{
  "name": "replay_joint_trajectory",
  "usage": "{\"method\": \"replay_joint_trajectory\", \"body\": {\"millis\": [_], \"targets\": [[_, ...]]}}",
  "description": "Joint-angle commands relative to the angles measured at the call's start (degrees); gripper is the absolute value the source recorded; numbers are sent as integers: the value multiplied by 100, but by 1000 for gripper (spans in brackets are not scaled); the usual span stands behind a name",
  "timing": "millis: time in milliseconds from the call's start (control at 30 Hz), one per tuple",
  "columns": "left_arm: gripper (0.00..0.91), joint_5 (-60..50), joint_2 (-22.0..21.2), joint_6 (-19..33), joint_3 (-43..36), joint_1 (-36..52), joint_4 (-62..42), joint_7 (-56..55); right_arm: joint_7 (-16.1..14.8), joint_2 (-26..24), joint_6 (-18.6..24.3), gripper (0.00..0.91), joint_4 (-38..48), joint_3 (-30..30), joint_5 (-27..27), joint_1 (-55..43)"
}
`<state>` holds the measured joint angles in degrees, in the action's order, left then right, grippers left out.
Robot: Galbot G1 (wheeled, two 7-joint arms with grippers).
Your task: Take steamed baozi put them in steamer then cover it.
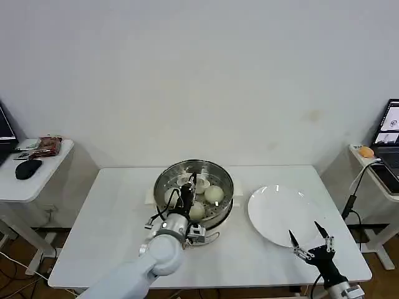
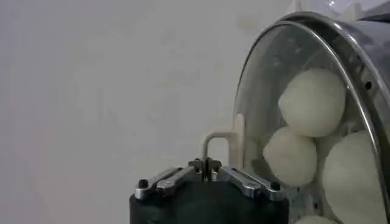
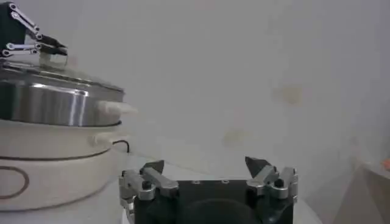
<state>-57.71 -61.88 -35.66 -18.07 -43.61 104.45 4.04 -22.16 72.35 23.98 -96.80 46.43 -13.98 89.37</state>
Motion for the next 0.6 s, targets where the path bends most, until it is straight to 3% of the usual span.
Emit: {"method": "replay_joint_trajectory", "body": {"millis": [33,400,600], "targets": [[907,34,24,3,1,-10,54,7,2,0,6,907,4,6,0,1],[907,310,179,18,278,-150,576,187,-8,4,50,907,63,11,35,12],[907,1037,413,23,717,-455,1242,569,-7,-20,66,907,82,29,15,10]]}}
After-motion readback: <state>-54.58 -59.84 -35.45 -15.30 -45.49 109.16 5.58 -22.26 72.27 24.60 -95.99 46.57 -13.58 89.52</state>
